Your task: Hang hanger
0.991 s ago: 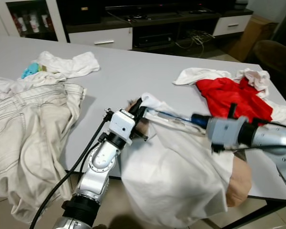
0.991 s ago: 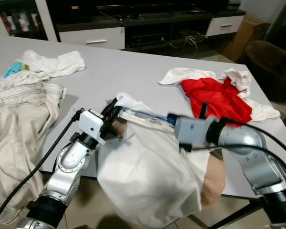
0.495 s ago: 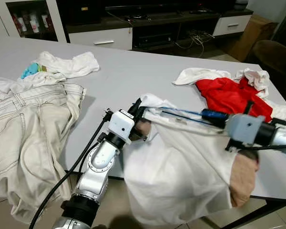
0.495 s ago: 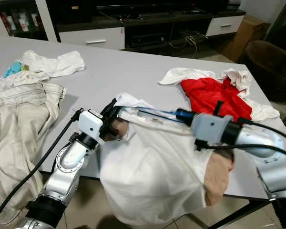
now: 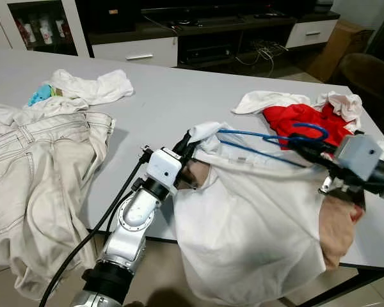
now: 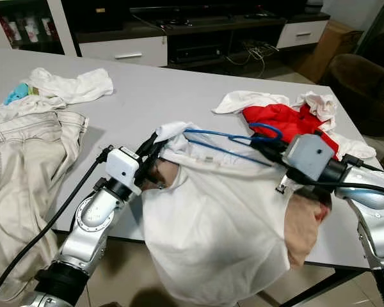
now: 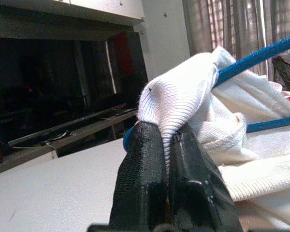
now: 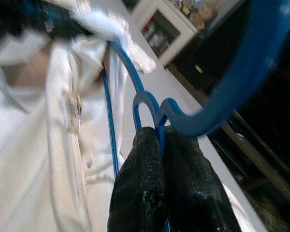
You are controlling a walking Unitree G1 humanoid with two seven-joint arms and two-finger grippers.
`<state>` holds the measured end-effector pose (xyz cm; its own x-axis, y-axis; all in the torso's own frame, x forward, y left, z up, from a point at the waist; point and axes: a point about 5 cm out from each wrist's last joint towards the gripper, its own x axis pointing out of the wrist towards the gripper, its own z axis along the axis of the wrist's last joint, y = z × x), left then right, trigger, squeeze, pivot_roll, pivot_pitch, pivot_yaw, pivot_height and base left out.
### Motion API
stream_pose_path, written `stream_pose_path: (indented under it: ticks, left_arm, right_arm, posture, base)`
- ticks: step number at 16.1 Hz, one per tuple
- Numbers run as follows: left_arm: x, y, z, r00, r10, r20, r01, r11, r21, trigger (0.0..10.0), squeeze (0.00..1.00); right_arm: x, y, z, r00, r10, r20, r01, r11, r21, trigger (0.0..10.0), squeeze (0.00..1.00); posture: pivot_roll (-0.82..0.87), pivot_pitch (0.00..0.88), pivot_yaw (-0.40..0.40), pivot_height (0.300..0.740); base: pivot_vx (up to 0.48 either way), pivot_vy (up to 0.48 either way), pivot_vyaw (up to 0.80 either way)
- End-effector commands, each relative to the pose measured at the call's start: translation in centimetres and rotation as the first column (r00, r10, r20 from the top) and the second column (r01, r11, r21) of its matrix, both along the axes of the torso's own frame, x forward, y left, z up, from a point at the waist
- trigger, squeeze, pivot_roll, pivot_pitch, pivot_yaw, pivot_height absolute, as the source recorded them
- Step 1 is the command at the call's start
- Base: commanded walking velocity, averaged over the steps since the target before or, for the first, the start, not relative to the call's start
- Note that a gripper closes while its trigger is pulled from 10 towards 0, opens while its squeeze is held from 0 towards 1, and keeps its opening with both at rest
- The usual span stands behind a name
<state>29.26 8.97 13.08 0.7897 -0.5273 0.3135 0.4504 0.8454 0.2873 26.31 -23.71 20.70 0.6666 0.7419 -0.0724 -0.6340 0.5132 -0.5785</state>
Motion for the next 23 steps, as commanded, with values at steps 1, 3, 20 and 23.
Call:
stream_pose_path:
  ticks: [1,3,20,23]
  left_arm:
    - [0.2,0.1,0.4,1.000,0.000,0.010,0.000,1.000,-0.001,0.0,0.00]
    - [0.2,0.0,0.4,1.000,0.000,0.010,0.000,1.000,0.000,0.0,0.00]
    - [3.4,3.3,2.9,0.965,0.259,0.043,-0.260,0.965,0.027,0.0,0.00]
    - [4.5,3.2,5.3,0.970,0.231,0.083,-0.231,0.973,-0.001,0.0,0.00]
  right_arm:
    - [-0.3,-0.5,1.6,0.999,0.001,0.047,-0.004,0.998,0.061,0.0,0.00]
    - [-0.6,-0.8,2.2,0.999,0.039,0.010,-0.040,0.992,0.116,0.0,0.00]
    - [-2.4,-0.3,1.6,0.981,0.166,-0.102,-0.158,0.984,0.080,0.0,0.00]
    - [-2.3,1.2,1.6,0.973,0.209,-0.097,-0.197,0.973,0.124,0.0,0.00]
  posture:
    - [-0.04,0.000,-0.022,0.740]
    - [-0.04,0.000,-0.022,0.740]
    - [-0.03,0.000,-0.027,0.740]
    - [-0.03,0.000,-0.027,0.740]
  base:
    - [0.000,0.000,0.00]
    - [0.000,0.000,0.00]
    - [0.000,0.000,0.00]
    - [0.000,0.000,0.00]
